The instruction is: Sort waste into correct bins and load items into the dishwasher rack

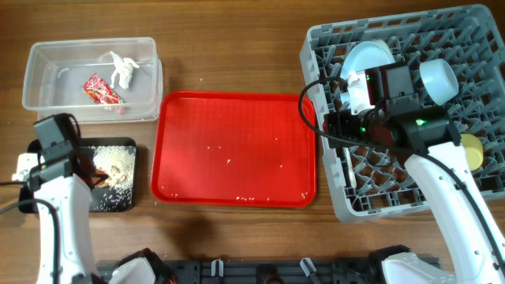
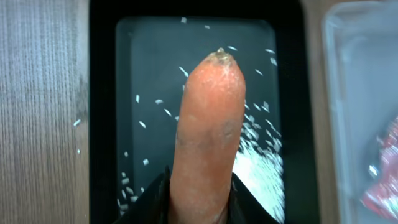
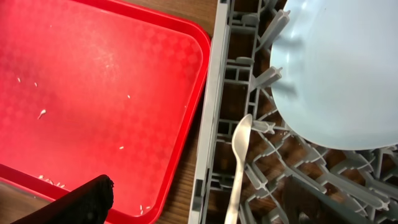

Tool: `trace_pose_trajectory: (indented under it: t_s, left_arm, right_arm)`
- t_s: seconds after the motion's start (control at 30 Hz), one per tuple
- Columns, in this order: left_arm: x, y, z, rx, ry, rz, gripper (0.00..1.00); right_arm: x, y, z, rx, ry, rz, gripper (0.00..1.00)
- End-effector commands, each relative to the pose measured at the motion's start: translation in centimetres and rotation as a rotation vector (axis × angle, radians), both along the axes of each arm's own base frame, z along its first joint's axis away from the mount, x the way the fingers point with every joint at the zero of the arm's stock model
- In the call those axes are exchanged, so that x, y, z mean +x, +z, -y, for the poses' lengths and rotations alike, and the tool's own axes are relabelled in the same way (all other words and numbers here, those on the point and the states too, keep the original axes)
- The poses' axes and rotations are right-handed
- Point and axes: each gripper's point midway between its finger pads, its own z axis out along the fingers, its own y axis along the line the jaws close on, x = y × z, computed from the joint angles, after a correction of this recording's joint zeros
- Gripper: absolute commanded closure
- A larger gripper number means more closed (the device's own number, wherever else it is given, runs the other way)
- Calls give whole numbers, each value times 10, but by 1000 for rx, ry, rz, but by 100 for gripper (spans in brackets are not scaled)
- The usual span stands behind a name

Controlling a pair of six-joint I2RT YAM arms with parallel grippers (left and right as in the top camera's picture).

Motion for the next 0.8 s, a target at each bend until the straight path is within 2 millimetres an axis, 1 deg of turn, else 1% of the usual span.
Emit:
trace_pose_trajectory:
  t_s: [0.0,0.07,0.17,0.23,0.27,0.33,0.37,0.4,0.43,0.47,0.5,0.57,0.6,0.67,0.7,0.73,0.77]
  left_arm:
    - [-12,-27,-18,-24,63,-92,74]
    - [-15,-46,-20,-54,74,-147,73]
    - [-21,-73,-17,-102,73,-237,73]
    - [-23,-83,-15,-119,73,-269,70]
    - [-24,-84,-15,-122,72,-274,63]
    - [-24,-84,-15,-123,73,-274,62]
    - [-24,-84,-15,-123,72,-275,59]
    - [-24,-84,-15,-124,72,-277,50]
    - [-24,-84,-14,-127,70,-277,47]
    - [-22,-83,-13,-131,50,-275,41]
    - [-15,-79,-13,-142,-10,-266,38]
    - [7,-63,-8,-161,-120,-207,32]
    - [26,-49,1,-173,-207,-142,31]
    - [65,-24,33,-212,-463,-19,23]
    - [88,-11,58,-221,-647,60,23]
    - [108,3,89,-223,-839,133,23]
    - [121,13,123,-220,-1023,178,18]
  right_arm:
    - [2,8,-3,18,9,19,11]
    - [2,8,-3,18,9,19,11]
    - [2,8,-3,18,9,18,11]
    - [2,8,-3,18,9,18,11]
    - [2,8,-3,18,9,18,12]
    - [2,8,-3,18,9,18,11]
    - [2,8,-3,18,9,18,11]
    - [2,8,-3,18,9,18,11]
    - [2,8,-3,18,9,18,11]
    - [2,8,-3,18,9,18,11]
    - [2,8,-3,18,9,19,10]
    - [4,9,-4,21,9,30,10]
    - [6,10,-4,26,4,37,10]
    - [12,14,-7,55,-24,57,7]
    - [17,18,-8,72,-43,78,4]
    - [24,22,-10,96,-71,104,1]
    - [31,27,-12,124,-102,130,0]
